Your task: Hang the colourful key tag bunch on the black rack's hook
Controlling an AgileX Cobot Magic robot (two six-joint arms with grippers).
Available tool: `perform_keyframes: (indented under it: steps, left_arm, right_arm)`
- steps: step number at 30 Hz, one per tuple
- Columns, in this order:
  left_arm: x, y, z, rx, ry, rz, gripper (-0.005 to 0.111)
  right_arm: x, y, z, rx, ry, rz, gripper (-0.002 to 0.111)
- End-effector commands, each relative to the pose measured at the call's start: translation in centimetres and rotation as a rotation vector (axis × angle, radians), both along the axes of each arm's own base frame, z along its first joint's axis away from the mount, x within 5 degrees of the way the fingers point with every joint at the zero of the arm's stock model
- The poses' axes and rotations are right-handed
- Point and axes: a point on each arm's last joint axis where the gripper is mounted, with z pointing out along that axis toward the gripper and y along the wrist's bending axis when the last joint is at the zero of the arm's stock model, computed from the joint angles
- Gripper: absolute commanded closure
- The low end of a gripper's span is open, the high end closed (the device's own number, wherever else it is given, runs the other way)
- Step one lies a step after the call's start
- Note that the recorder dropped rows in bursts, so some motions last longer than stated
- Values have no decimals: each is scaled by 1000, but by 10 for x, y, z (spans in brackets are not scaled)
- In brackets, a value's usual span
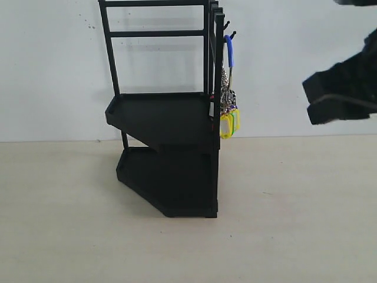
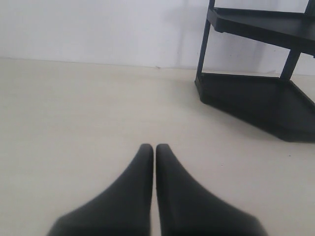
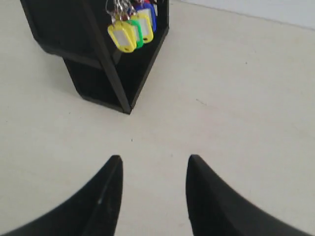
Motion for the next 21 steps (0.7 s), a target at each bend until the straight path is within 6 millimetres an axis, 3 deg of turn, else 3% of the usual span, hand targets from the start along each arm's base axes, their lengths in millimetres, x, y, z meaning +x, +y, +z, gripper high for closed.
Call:
perform_keyframes:
  steps: [1, 5, 7, 10, 15, 21]
  left_arm:
    - [0, 0, 1, 8, -11, 0, 102]
    - [0, 0, 1, 8, -11, 0, 102]
    - [0, 0, 1, 8, -11, 0, 102]
    - [0, 0, 1, 8, -11, 0, 102]
    - [0, 0, 1, 8, -11, 0, 102]
    - [0, 0, 1, 8, -11, 0, 102]
  right_arm:
    - [-31, -7, -13, 12, 35, -17, 68]
    - [-52, -12, -26, 54, 57, -60, 70]
    - [-63, -12, -33, 82, 79, -59, 82]
    - [-79, -12, -48, 118, 116, -56, 109]
    - [-108, -11, -61, 204, 144, -27, 108]
    - [-137, -6, -53, 377, 151, 1, 108]
